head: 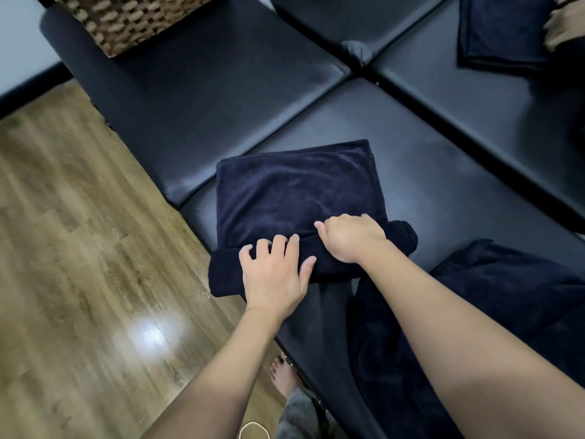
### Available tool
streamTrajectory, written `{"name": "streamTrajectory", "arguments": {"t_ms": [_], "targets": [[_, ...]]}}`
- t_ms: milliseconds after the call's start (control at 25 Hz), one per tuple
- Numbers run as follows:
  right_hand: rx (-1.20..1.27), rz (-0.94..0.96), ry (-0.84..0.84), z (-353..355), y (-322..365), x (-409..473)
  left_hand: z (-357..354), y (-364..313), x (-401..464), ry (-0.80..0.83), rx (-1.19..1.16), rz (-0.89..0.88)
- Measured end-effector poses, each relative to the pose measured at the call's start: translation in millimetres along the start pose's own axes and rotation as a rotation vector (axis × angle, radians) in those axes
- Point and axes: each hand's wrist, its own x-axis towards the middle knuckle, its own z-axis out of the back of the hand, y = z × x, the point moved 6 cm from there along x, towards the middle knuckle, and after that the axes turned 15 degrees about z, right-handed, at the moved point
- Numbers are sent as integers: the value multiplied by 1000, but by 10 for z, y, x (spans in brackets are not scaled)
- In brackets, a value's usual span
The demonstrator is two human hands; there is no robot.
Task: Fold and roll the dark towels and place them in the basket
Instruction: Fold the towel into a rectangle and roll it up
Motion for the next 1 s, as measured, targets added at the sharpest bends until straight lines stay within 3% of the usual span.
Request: {"name": "streamTrajectory", "arguments": {"t_ms": [80,280,560,720,840,1000], "targets": [[-32,-13,-61,-20,-4,-34,10,4,159,40,25,10],[-262,-61,-568,-110,181,-406,8,-81,576,312,52,4],[-333,7,-718,-99,212,-350,-103,-57,671,554,-12,74],[-370,52,-643,11,202,-238,4,-15,404,342,2,102],[-350,53,-532,42,207,-174,40,38,145,154,-134,137],[-174,35,-218,22,183,-74,2,-6,-103,-3,-154,111]]}}
